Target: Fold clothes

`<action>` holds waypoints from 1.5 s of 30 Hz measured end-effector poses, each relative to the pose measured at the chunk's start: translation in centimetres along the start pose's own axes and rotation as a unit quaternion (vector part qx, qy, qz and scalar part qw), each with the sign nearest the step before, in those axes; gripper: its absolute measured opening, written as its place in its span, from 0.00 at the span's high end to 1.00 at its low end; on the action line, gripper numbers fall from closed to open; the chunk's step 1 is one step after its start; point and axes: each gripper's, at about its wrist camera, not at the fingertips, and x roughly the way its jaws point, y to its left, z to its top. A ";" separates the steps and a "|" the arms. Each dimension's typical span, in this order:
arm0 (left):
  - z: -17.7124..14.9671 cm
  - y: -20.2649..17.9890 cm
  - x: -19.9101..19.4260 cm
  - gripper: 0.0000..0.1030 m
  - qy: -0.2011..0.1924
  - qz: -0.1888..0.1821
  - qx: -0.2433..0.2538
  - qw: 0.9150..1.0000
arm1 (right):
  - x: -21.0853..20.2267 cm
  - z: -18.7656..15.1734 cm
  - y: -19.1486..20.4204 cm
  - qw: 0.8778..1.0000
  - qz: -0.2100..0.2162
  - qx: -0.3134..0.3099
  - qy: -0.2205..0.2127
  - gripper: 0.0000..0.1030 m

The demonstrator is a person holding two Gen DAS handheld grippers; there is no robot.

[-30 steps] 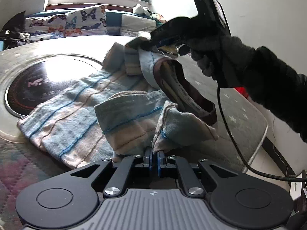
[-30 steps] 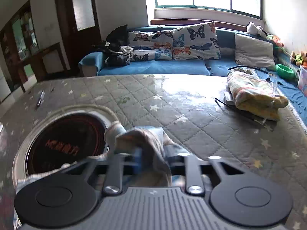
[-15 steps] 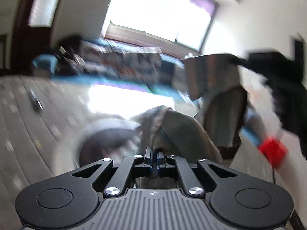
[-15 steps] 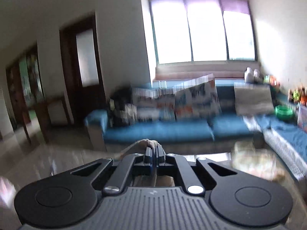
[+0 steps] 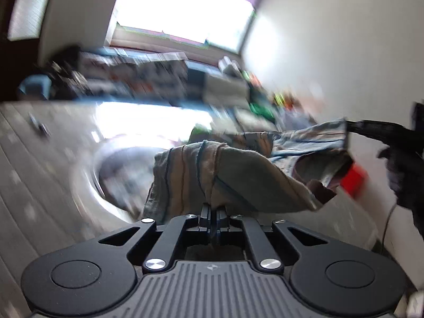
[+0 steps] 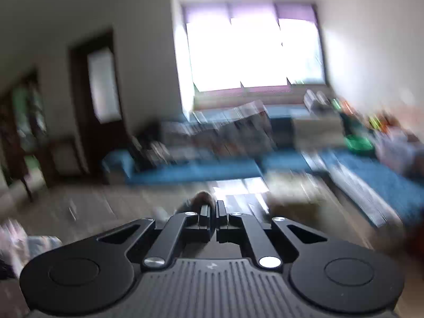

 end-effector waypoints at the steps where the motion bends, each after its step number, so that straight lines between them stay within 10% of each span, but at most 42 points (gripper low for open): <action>1: -1.3 -0.5 0.6 0.96 0.027 -0.017 -0.004 0.999 | 0.0 -1.7 -0.9 0.999 -0.014 0.002 0.029 0.93; 7: -4.4 -1.8 2.5 0.91 0.096 -0.041 0.009 0.994 | 0.3 -8.9 -5.2 0.984 -0.070 0.054 0.153 0.73; 12: -2.1 -0.1 0.6 0.57 0.066 -0.031 0.014 0.997 | 0.4 -8.5 -5.4 0.980 -0.080 0.028 0.178 0.54; 15: -0.4 2.3 0.1 0.54 0.043 0.002 0.002 0.999 | -0.6 -9.1 -5.1 0.976 -0.092 0.006 0.197 0.54; 29: 3.6 7.5 9.6 0.62 0.027 0.169 -0.081 0.982 | 3.0 -5.8 -0.5 0.987 -0.007 -0.025 0.158 0.56; 45: 4.3 7.7 13.3 0.96 0.044 0.219 -0.062 0.973 | 13.9 -5.4 4.7 0.978 0.025 -0.104 0.180 0.64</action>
